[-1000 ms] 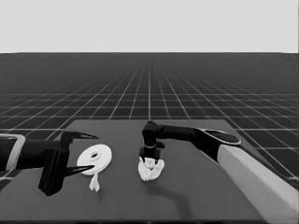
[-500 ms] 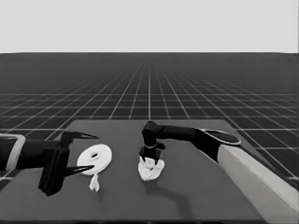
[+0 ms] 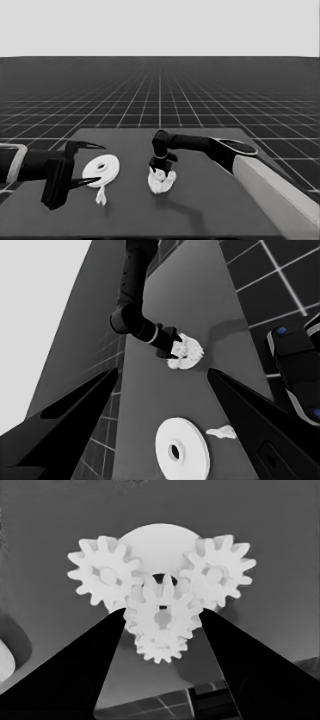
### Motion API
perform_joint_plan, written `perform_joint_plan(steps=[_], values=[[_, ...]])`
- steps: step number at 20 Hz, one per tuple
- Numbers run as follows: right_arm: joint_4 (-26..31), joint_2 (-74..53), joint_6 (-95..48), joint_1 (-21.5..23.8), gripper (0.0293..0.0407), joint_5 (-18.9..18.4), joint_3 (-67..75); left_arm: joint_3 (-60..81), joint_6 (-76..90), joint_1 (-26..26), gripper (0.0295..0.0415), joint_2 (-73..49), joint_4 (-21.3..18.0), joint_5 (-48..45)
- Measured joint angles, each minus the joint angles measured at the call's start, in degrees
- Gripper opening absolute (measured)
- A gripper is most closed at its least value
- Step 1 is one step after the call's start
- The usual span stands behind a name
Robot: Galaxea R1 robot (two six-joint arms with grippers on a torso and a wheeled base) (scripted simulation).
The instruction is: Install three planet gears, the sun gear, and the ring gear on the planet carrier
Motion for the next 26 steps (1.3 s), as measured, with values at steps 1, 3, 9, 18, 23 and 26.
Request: perform_joint_plan(steps=[1, 3, 9, 18, 23, 26], values=[[0.0, 0.0, 0.6, 0.0, 0.0309, 0.0, 0.0, 0.0, 0.0, 0.0, 0.0385, 0.0, 0.0, 0.0], [0.0, 0.0, 1.8, 0.0, 0.0309, 0.0, 0.0, 0.0, 0.0, 0.0, 0.0385, 0.0, 0.0, 0.0], [0.0, 0.0, 5.4, 0.0, 0.0309, 0.0, 0.0, 0.0, 0.0, 0.0, 0.0385, 0.0, 0.0, 0.0], [0.0, -0.1, 10.8, -0.2, 0.0309, 0.0, 0.0, 0.0, 0.0, 0.0, 0.0385, 0.0, 0.0, 0.0], [0.0, -0.1, 13.8, -0.2, 0.0309, 0.0, -0.1, 0.0, 0.0, 0.0, 0.0385, 0.0, 0.0, 0.0], [0.0, -0.1, 15.6, -0.3, 0.0309, 0.0, -0.1, 0.0, 0.0, 0.0, 0.0385, 0.0, 0.0, 0.0]])
